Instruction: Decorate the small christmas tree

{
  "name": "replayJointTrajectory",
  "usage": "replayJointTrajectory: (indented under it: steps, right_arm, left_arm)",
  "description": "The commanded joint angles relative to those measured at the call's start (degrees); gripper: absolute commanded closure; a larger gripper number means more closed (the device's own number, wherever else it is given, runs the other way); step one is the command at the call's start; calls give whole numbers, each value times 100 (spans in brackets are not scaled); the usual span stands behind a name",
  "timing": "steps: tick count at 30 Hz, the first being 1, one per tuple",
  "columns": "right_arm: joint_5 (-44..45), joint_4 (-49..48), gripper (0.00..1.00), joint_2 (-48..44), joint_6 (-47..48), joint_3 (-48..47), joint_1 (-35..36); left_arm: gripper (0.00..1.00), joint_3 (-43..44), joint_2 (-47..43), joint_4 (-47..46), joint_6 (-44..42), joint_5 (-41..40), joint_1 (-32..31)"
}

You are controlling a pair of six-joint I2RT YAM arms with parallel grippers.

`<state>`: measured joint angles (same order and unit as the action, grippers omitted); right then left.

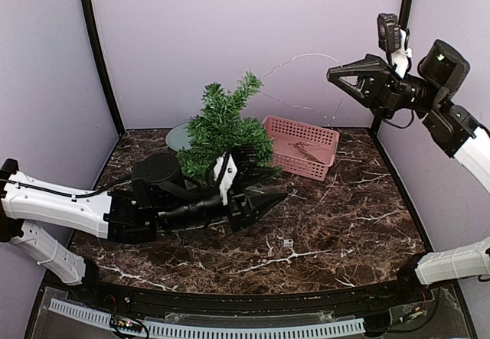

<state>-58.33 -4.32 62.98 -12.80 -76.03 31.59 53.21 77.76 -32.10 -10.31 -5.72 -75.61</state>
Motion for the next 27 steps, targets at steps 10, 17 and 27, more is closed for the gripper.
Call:
replayJointTrajectory:
  steps: [10, 17, 27]
  right_arm:
    - [-19, -210, 100, -155, -53, 117, 366]
    - [14, -90, 100, -191, 42, 87, 433]
    - [73, -57, 100, -262, 86, 148, 452]
  left_arm:
    - [46, 1469, 1353, -927, 111, -896, -11]
    - [54, 1813, 1707, -1154, 108, -1033, -14]
    - [85, 1850, 1795, -1588, 62, -1038, -3]
